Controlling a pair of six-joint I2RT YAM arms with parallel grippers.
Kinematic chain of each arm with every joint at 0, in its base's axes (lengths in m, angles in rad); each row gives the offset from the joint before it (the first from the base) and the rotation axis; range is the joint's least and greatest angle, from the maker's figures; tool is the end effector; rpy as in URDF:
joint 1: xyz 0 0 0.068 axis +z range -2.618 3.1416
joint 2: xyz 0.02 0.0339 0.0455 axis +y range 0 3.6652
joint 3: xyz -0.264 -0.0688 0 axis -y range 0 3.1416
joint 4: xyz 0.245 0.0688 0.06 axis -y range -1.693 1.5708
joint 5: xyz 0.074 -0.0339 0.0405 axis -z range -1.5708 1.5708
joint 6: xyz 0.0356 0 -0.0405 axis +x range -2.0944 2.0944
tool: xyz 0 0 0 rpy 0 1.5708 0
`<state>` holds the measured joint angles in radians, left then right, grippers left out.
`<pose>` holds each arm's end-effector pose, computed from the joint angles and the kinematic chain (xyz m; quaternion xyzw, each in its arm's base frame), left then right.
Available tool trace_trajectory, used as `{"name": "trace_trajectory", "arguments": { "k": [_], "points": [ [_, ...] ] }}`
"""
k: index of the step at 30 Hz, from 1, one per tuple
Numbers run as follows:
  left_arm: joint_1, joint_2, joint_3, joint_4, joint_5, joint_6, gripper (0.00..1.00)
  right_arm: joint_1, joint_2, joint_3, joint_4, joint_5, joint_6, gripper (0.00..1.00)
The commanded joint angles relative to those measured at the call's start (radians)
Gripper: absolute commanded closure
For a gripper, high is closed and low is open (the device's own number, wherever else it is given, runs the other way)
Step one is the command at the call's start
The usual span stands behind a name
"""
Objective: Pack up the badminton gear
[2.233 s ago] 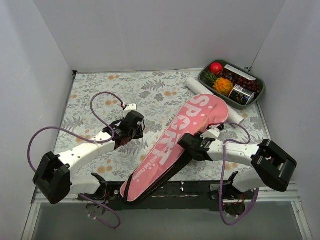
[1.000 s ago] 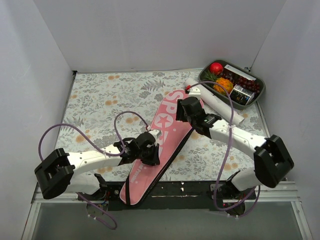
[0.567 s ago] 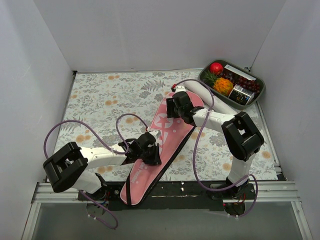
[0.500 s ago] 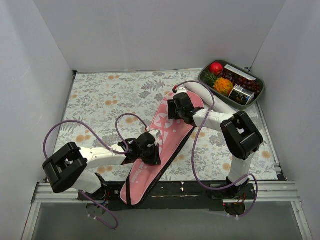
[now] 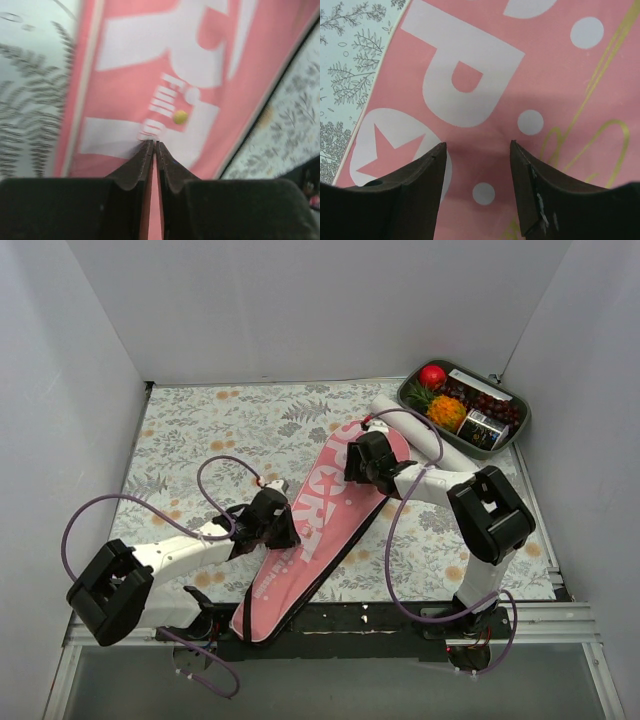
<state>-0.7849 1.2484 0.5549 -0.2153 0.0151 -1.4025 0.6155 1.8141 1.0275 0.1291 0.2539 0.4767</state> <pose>0.1627 -0.1633 0.1670 -0.2851 0.9017 -0.2920 0.1429 0.3195 0.2150 0.1724 -0.0060 0.8920 0.1301 0.4328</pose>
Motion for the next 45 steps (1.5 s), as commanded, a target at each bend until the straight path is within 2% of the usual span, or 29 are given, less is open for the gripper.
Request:
{"name": "trace_trajectory", "arguments": {
  "k": [1,6,12,20,24,25,28,29,32,33,36,40,45],
  "points": [
    [0.102,0.028,-0.004,-0.041,-0.133,0.007,0.94,-0.005,-0.041,-0.109,-0.229,0.014,0.086,0.39],
    [0.121,0.078,0.011,0.001,-0.119,0.014,0.96,-0.005,-0.094,-0.182,-0.241,0.018,0.117,0.38],
    [0.121,0.020,0.020,-0.006,-0.115,0.030,0.96,-0.003,-0.243,-0.233,-0.261,0.070,0.083,0.35],
    [0.121,-0.081,0.027,-0.045,-0.101,0.042,0.87,-0.028,-0.466,-0.205,-0.434,0.136,-0.052,0.28],
    [0.119,-0.073,0.049,-0.036,-0.055,0.057,0.82,-0.132,-0.493,-0.225,-0.465,0.165,-0.119,0.27],
    [0.119,-0.064,0.056,-0.029,-0.049,0.060,0.81,-0.152,-0.492,-0.237,-0.438,0.157,-0.154,0.24],
    [0.118,-0.029,0.098,0.010,-0.043,0.065,0.80,-0.198,-0.510,-0.319,-0.337,0.154,-0.246,0.22],
    [0.118,-0.015,0.111,0.025,-0.044,0.066,0.79,-0.203,-0.518,-0.340,-0.254,0.147,-0.277,0.21],
    [0.118,0.066,0.210,0.040,-0.061,0.089,0.75,-0.244,-0.533,-0.374,-0.165,0.078,-0.349,0.19],
    [0.118,0.118,0.273,0.047,-0.046,0.103,0.74,-0.282,-0.521,-0.369,-0.160,-0.017,-0.366,0.19],
    [0.116,0.198,0.364,0.070,-0.017,0.120,0.70,-0.341,-0.478,-0.328,-0.167,-0.170,-0.441,0.20],
    [0.116,0.357,0.497,0.114,0.061,0.134,0.67,-0.370,-0.427,-0.287,-0.172,-0.240,-0.502,0.27],
    [0.116,0.496,0.597,0.152,0.154,0.140,0.66,-0.393,-0.343,-0.242,-0.187,-0.310,-0.562,0.28]
  ]
}}
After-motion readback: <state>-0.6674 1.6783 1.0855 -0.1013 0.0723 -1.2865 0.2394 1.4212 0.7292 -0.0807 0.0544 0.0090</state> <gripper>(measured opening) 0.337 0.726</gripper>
